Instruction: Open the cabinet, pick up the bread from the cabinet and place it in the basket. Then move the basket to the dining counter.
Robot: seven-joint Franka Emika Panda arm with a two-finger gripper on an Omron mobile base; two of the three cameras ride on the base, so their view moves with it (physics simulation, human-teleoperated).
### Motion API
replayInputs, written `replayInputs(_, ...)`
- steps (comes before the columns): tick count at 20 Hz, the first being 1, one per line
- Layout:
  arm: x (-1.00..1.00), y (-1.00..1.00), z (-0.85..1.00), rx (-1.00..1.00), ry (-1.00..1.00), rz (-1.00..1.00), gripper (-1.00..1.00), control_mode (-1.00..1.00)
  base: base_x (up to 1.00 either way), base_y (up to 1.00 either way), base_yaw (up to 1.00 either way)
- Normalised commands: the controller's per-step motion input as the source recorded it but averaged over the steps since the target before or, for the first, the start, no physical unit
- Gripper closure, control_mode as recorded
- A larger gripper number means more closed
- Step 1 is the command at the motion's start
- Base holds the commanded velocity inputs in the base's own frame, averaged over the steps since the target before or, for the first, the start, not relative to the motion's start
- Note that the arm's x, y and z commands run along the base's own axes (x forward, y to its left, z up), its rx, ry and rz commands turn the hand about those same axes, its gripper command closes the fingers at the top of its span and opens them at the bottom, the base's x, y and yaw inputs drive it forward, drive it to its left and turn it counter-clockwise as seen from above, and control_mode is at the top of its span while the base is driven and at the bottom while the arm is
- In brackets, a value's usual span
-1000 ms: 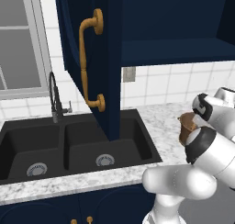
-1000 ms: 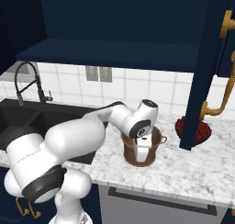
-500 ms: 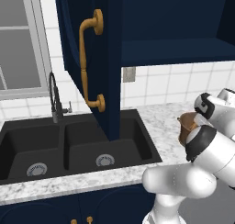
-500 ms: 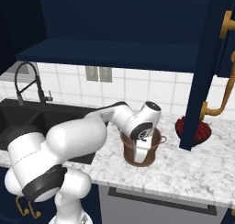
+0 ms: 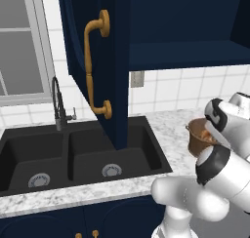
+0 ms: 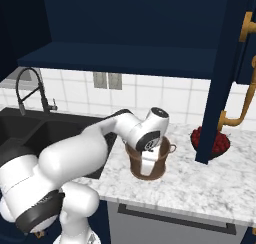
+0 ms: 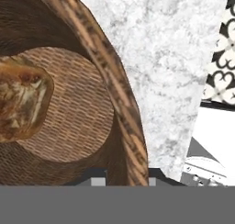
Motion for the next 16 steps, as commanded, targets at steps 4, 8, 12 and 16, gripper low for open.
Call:
replayInputs(4,-0.16,0.45,0.89,0.0,-0.17,0.0,1.0,-1.0,0.0,0.0,0.0)
replayInputs(8,-0.51,0.56,0.79,-0.01,-0.09,0.0,1.0,-1.0,0.0,0.0,0.0)
replayInputs(12,-0.6,0.5,0.66,-0.04,-0.04,0.0,1.0,-1.0,0.0,0.0,0.0)
replayInputs(16,-0.56,0.64,0.44,-0.01,-0.11,0.03,1.0,-1.0,0.0,0.0,0.0)
